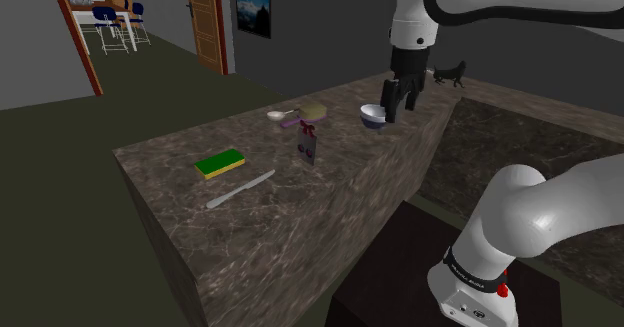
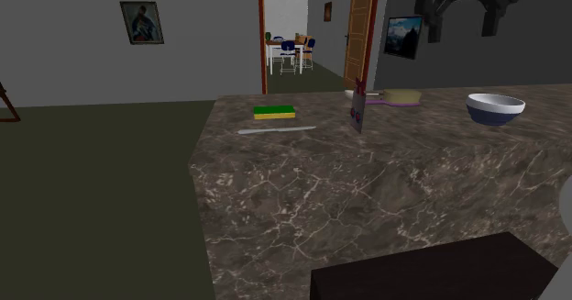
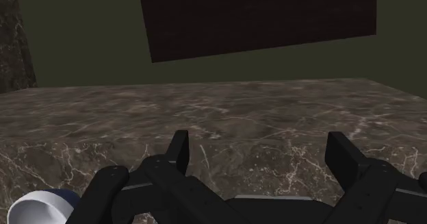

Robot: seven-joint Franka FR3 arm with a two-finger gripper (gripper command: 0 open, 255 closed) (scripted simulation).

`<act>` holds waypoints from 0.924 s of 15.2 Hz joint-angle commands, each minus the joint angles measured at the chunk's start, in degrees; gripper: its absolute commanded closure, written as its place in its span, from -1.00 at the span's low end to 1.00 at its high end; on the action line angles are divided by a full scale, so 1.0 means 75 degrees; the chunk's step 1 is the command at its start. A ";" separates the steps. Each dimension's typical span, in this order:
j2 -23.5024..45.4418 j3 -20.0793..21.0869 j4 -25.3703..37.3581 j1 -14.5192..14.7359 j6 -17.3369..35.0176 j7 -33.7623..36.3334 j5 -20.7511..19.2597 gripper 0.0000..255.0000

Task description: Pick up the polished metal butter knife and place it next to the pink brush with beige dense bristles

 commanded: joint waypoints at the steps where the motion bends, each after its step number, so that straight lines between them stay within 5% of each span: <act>1: 0.0000 0.0000 0.0000 0.0000 0.0000 0.0000 0.0000 -1.00; 14: 0.1487 0.2458 -0.0279 -0.0538 0.2027 0.5390 0.1724 -1.00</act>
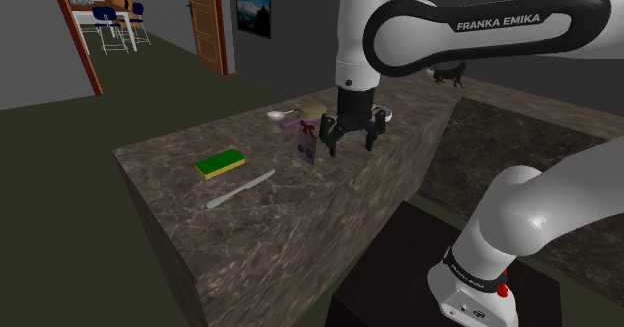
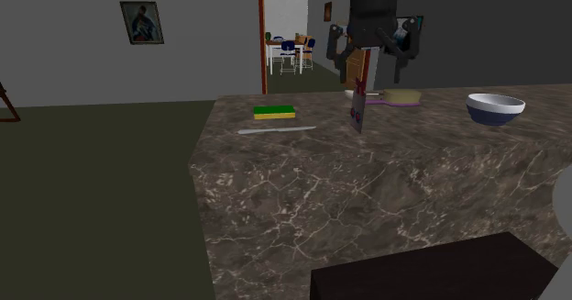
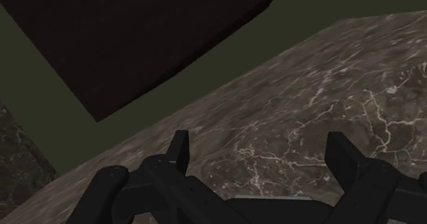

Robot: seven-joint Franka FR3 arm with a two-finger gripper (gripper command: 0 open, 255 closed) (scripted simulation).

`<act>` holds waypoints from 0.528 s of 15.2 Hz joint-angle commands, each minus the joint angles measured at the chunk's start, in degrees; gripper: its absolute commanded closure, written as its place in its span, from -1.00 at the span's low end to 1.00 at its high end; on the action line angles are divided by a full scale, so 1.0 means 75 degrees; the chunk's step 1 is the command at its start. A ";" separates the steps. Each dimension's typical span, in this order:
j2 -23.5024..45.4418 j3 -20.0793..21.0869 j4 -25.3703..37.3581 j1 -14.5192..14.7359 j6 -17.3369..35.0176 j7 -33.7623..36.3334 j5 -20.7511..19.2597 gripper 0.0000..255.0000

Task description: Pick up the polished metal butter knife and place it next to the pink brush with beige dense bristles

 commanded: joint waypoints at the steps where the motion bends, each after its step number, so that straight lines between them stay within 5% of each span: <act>1: 0.0400 0.0374 0.0151 -0.0118 0.0334 0.0881 0.0149 -1.00; 8: 0.2284 0.1549 0.1009 -0.0659 0.1568 0.3822 -0.0011 -1.00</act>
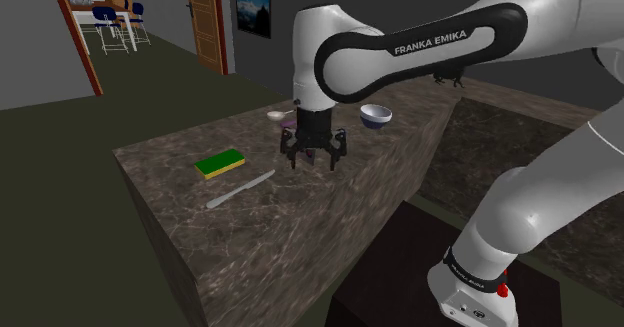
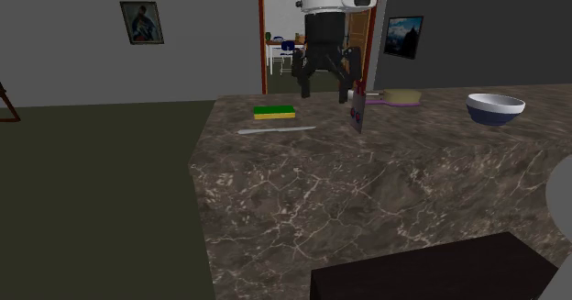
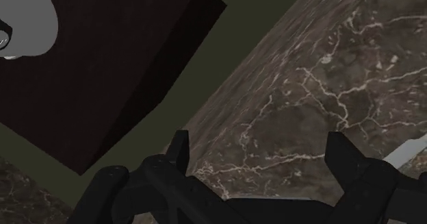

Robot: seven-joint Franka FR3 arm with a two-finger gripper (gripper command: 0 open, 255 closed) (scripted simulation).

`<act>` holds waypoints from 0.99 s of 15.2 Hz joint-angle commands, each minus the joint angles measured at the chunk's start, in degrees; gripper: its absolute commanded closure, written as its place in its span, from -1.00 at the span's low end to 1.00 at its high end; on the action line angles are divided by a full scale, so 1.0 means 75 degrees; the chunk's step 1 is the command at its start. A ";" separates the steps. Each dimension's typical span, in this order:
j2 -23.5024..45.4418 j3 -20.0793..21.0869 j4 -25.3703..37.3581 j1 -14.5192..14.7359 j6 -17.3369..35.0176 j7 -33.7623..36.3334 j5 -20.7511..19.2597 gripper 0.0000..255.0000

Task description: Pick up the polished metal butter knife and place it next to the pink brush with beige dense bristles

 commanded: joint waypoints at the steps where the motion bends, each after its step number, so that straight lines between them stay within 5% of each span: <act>1: 0.0752 0.0346 0.0441 -0.0186 0.0350 0.0982 -0.0225 -1.00; 7: 0.2775 0.0831 0.1654 -0.0372 0.1059 0.3701 -0.1340 -1.00; 15: 0.5299 0.0262 0.3776 0.0289 0.1299 0.6767 -0.2833 -1.00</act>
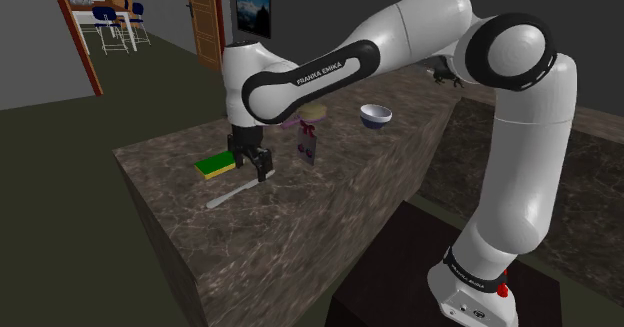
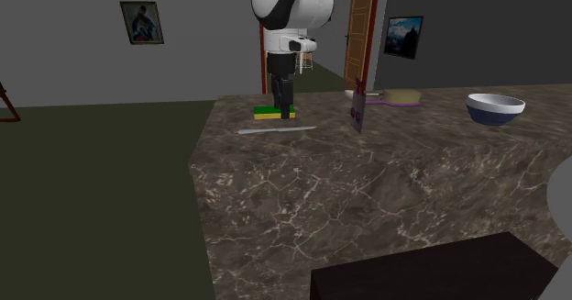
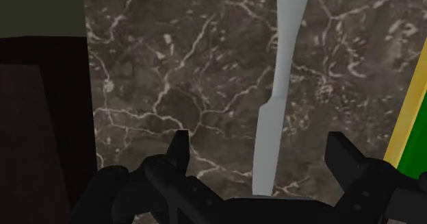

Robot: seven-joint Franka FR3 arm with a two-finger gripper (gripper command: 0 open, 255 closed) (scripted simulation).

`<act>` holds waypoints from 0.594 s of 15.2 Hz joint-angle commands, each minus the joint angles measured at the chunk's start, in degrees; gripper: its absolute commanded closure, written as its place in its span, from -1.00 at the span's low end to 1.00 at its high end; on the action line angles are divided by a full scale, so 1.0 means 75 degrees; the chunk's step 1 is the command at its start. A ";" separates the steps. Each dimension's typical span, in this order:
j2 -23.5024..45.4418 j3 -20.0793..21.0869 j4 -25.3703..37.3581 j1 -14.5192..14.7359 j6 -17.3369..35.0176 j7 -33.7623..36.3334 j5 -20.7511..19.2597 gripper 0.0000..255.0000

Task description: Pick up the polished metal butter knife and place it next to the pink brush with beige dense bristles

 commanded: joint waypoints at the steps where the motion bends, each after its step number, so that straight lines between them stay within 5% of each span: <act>1: 0.0428 -0.0163 0.0446 0.0153 -0.0019 0.0471 -0.0215 -1.00; 9: 0.0768 -0.0284 0.0107 0.0232 0.0617 0.0615 -0.0441 -1.00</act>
